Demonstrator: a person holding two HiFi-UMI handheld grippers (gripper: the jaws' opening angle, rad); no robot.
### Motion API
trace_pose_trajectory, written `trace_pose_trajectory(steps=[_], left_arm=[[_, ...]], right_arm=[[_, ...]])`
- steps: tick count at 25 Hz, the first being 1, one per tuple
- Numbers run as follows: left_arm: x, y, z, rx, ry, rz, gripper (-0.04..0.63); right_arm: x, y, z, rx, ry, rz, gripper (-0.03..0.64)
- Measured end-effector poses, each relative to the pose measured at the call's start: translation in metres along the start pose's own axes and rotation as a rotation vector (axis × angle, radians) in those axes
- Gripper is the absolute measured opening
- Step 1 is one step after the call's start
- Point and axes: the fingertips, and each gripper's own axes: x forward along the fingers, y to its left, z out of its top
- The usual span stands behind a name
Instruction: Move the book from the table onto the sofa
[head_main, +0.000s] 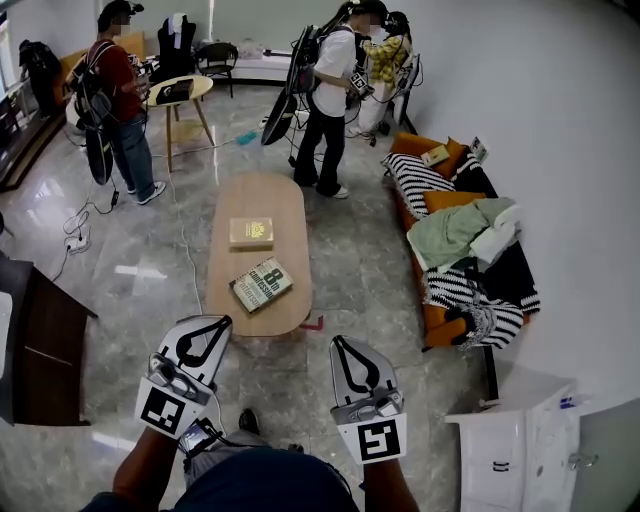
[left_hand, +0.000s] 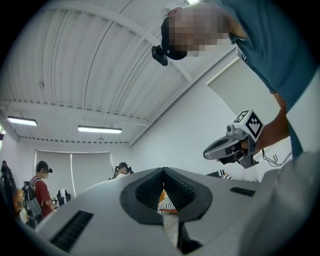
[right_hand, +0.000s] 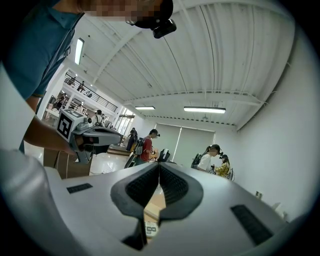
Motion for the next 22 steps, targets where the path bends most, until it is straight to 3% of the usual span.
trace_pose_trajectory(steps=[8,14,22], left_arm=[[0.013,0.045,-0.032,-0.030,0.013,-0.026,0.005],[0.036,0.052,-0.048,-0.042,0.042,-0.029,0.005],[0.090,0.055,-0.062,-0.051,0.080,0.034,0.005]], right_arm=[[0.053,0.005,-0.008,-0.002,0.032,-0.021,0.014],[0.077,-0.012,-0.021,0.016,0.038,-0.008,0.015],[0.108,-0.059,-0.047,0.037,0.018,0.066,0.015]])
